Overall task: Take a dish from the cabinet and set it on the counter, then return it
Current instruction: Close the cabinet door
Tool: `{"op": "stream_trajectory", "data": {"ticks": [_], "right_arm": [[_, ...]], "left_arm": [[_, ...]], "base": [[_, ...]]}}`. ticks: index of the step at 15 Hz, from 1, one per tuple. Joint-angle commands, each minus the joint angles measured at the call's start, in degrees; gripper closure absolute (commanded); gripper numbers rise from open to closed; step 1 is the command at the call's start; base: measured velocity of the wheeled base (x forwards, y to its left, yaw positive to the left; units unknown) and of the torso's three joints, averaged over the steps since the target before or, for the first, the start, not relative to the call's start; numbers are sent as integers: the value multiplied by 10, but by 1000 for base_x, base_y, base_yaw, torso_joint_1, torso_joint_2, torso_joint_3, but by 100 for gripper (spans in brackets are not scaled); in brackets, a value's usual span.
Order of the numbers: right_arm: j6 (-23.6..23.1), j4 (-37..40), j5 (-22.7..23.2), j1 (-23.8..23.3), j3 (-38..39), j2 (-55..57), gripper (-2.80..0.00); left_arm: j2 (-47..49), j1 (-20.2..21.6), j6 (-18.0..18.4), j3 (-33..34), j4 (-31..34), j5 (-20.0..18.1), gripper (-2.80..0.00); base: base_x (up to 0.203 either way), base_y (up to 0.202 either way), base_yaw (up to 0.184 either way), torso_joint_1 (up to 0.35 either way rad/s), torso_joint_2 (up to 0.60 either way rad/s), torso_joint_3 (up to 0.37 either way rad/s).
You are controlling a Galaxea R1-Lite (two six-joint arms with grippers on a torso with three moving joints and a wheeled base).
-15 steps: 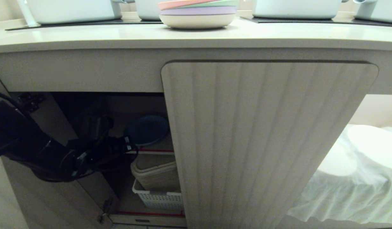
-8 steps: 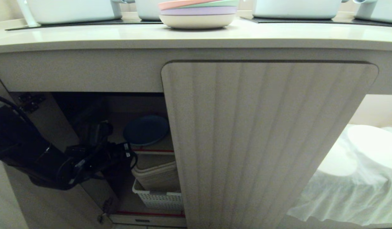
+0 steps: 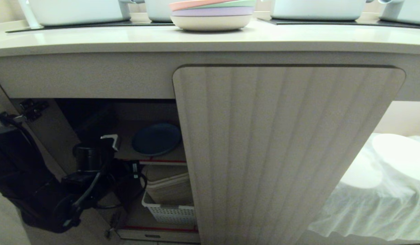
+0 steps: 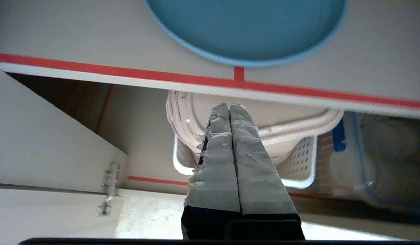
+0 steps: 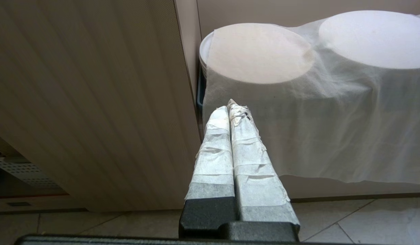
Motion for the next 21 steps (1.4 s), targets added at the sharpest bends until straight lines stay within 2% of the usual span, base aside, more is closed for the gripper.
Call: {"op": "stream_trajectory", "data": {"ticks": [1,7,9,12,16,19,21], "right_arm": [[0,0,0,0,0,0,0],[0,0,0,1,0,0,0],[0,0,0,1,0,0,0],[0,0,0,1,0,0,0],[0,0,0,1,0,0,0],[0,0,0,0,0,0,0],[0,0,0,0,0,0,0]], "left_arm": [[0,-2,13,28,-31,-1,0],[-61,-32,28,91,-42,8,0],[-89,-32,33,134,-44,34,0],[-143,-33,33,199,-45,96,0],[-251,-31,31,257,-39,122,0],[-331,-26,24,261,11,149,0],[-390,-30,18,262,70,150,0]], "base": [[0,0,0,0,0,0],[0,0,0,0,0,0],[0,0,0,0,0,0],[0,0,0,0,0,0],[0,0,0,0,0,0],[0,0,0,0,0,0],[0,0,0,0,0,0]]}}
